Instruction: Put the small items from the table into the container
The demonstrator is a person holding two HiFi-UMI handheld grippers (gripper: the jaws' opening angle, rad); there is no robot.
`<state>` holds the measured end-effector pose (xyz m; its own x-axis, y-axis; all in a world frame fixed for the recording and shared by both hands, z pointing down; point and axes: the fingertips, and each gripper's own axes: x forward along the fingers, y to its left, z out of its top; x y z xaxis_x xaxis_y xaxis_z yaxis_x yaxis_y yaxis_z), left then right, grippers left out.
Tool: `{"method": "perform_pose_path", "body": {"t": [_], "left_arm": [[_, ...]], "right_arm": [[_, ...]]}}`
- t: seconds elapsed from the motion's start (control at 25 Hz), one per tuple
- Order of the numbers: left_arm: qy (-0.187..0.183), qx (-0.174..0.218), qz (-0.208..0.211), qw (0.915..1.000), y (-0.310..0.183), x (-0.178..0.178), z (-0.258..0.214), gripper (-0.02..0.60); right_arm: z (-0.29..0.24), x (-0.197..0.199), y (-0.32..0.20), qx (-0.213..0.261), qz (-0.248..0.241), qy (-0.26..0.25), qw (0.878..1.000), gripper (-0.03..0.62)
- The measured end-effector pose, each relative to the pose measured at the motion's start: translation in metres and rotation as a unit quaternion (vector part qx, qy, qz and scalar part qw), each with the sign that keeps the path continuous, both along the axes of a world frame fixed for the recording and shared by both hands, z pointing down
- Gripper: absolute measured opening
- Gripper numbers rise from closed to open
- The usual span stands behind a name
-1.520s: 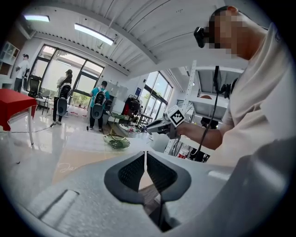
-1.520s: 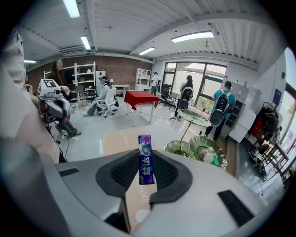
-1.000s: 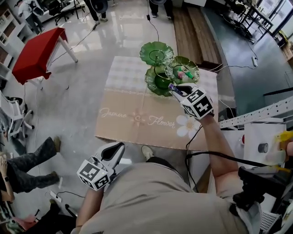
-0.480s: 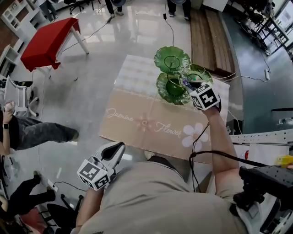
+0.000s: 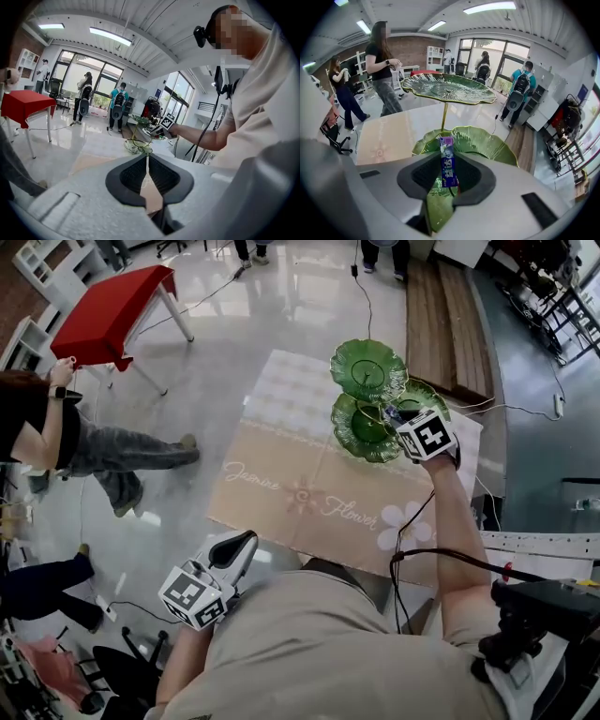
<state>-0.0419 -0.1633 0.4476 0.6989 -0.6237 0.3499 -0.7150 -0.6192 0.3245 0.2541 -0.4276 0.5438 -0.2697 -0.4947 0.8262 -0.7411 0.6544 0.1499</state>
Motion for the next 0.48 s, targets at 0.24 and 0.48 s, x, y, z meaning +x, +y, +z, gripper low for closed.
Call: {"method": "perform_pose_path", "body": {"t": [0.24, 0.48], "left_arm": [[-0.001, 0.001, -0.004, 1.0000, -0.0006, -0.0025, -0.0006, 0.020], [0.002, 0.002, -0.002, 1.0000, 0.0019, -0.0054, -0.0013, 0.019]], "right_arm": [[0.0019, -0.0034, -0.0006, -0.003, -0.007, -0.009, 1.000, 0.100], [0.0002, -0.0022, -0.0002, 0.004, -0.006, -0.002, 1.000, 0.146]]}}
